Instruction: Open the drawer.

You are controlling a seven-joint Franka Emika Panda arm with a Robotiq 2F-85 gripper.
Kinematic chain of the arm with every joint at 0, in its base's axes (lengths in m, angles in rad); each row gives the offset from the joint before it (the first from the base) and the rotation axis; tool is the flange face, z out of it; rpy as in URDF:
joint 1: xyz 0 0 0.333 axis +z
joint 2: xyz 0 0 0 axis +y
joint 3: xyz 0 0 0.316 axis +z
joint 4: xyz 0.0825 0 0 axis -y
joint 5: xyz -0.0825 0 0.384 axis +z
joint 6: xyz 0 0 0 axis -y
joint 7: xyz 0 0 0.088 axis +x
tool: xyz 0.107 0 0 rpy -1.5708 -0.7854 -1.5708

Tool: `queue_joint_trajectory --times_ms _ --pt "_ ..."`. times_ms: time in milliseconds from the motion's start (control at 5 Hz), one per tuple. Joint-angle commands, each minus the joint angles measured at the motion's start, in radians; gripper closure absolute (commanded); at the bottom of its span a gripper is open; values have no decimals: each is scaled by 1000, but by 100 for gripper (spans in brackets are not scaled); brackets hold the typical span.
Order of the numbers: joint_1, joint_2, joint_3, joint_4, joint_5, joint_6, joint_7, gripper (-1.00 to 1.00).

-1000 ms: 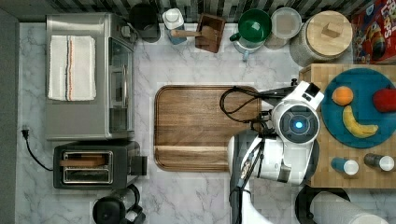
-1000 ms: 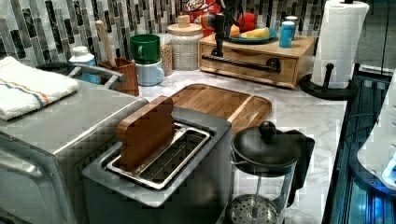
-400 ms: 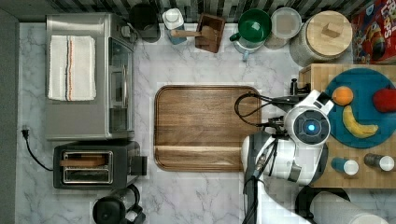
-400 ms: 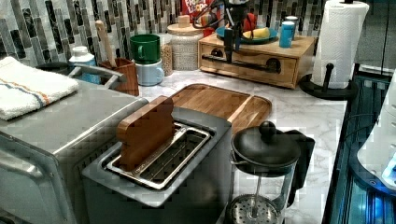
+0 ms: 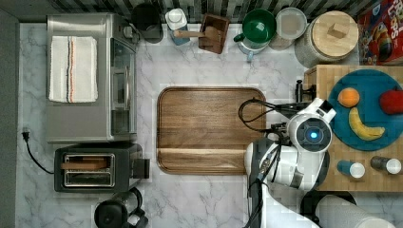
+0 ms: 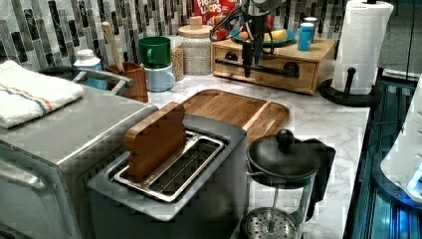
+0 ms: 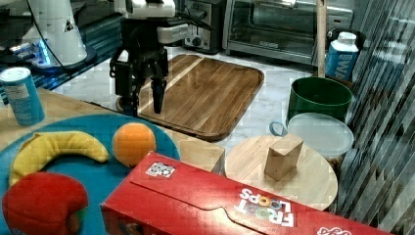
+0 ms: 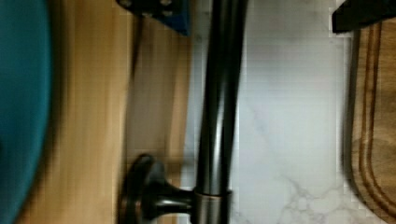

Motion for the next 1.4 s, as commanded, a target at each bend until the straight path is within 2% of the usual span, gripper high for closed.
queue_joint_trajectory --times_ms 200,400,800,1000,1200,1400 --pt "49 -7 53 -25 -10 74 122 -100" --pt "51 1 84 -10 42 54 117 -100" --pt "124 82 84 50 -81 76 259 -100" --pt "135 93 113 72 -37 34 222 -100" --pt "114 104 161 83 40 16 106 -100" --pt "134 101 189 83 66 -16 113 -100"
